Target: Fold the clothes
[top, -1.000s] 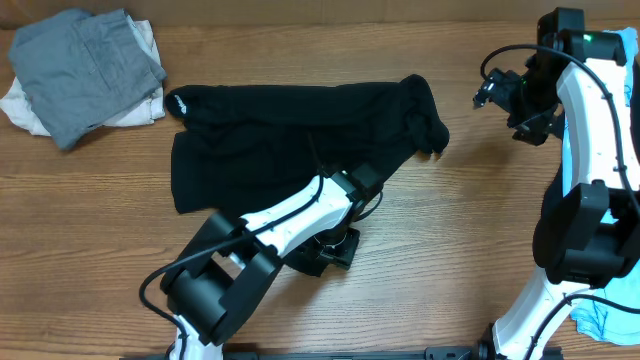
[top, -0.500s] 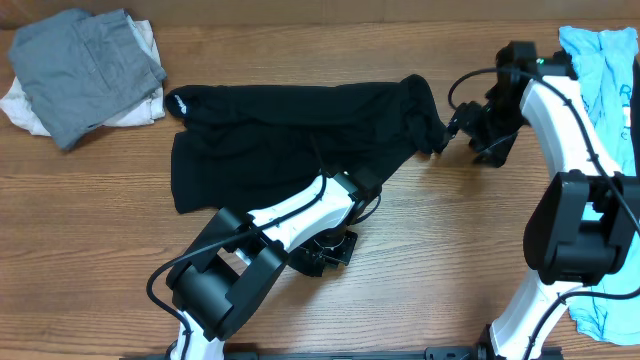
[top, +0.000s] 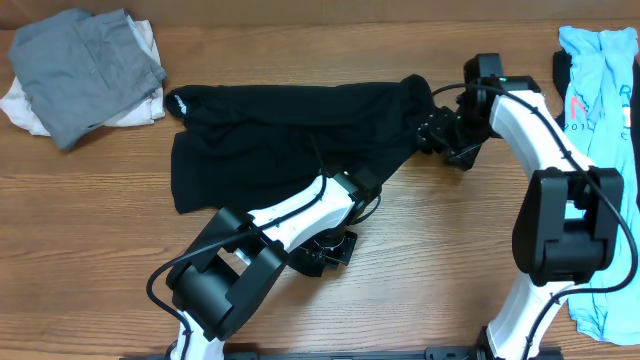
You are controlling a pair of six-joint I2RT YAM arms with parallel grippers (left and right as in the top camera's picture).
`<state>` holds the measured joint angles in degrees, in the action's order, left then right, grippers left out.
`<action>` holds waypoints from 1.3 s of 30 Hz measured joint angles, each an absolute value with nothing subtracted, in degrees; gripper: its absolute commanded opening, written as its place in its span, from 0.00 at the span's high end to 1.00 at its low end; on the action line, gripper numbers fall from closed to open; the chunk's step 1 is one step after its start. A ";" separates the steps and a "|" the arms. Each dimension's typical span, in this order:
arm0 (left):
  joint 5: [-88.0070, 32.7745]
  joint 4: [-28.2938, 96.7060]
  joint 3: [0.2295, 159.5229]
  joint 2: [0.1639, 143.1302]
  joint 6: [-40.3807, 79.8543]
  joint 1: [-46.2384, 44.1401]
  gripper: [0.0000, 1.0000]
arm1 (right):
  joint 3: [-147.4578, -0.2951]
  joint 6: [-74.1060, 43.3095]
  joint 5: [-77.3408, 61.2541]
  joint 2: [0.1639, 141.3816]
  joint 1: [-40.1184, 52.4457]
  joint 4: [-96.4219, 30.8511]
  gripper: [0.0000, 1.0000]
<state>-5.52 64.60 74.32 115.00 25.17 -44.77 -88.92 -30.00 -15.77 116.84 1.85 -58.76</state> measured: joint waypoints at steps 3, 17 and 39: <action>-5.50 65.14 74.32 115.00 25.17 -44.77 0.83 | -88.47 -32.53 -13.58 116.84 3.01 -58.02 0.26; -5.50 65.78 74.32 115.00 25.17 -44.77 0.83 | -85.12 -36.32 -10.20 117.21 3.03 -52.18 0.42; -5.45 65.78 74.32 115.00 25.15 -44.77 0.96 | -84.99 -38.98 -8.12 119.50 3.03 -49.19 0.96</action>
<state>-5.45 65.78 74.32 115.00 25.15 -44.77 -84.99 -38.98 -8.12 119.50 3.03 -49.19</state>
